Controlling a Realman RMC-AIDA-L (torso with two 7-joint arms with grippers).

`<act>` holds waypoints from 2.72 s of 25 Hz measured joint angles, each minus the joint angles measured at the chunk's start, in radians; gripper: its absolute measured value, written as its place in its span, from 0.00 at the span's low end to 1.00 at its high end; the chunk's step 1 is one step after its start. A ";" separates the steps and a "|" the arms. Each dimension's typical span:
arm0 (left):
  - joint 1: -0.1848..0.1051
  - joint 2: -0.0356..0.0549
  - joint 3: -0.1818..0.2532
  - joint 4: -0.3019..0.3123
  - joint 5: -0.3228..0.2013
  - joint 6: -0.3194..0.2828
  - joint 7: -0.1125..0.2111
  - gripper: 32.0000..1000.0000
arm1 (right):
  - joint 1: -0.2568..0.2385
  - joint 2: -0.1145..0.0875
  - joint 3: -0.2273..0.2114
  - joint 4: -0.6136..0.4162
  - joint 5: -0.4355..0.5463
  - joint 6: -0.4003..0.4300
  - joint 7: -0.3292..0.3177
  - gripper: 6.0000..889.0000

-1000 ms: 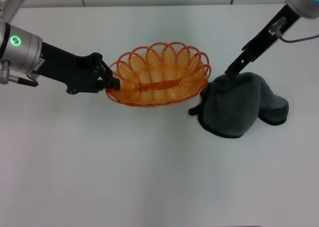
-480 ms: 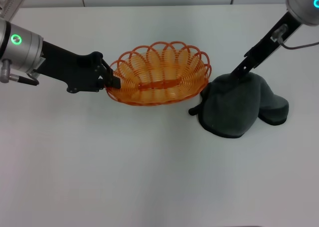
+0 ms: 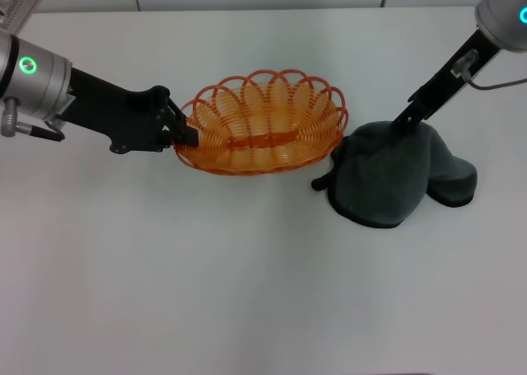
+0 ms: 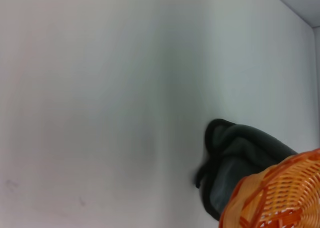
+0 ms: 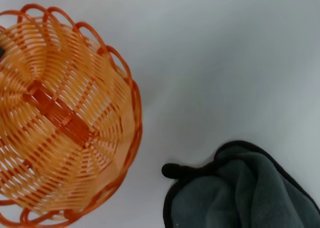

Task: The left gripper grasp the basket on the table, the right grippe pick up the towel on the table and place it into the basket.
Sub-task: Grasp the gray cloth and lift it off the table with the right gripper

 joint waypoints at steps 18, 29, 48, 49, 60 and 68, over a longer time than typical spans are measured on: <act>0.000 -0.0006 0.002 0.000 0.002 -0.013 0.004 0.07 | -0.034 0.009 -0.059 0.120 -0.003 0.196 -0.035 0.95; -0.001 -0.0016 0.004 0.000 0.002 -0.018 0.007 0.07 | -0.036 0.040 -0.073 0.215 -0.003 0.334 -0.068 0.95; 0.002 -0.0031 0.004 0.000 0.000 -0.022 0.009 0.07 | -0.050 0.063 -0.122 0.263 -0.012 0.441 -0.071 0.95; 0.002 -0.0031 0.004 0.000 0.000 -0.022 0.009 0.07 | -0.050 0.064 -0.122 0.263 -0.012 0.442 -0.070 0.95; 0.002 -0.0033 0.004 0.000 0.002 -0.022 0.011 0.07 | -0.050 0.070 -0.122 0.263 -0.012 0.448 -0.071 0.95; 0.002 -0.0046 0.004 0.000 0.003 -0.021 0.011 0.07 | -0.050 0.071 -0.122 0.263 -0.012 0.448 -0.071 0.88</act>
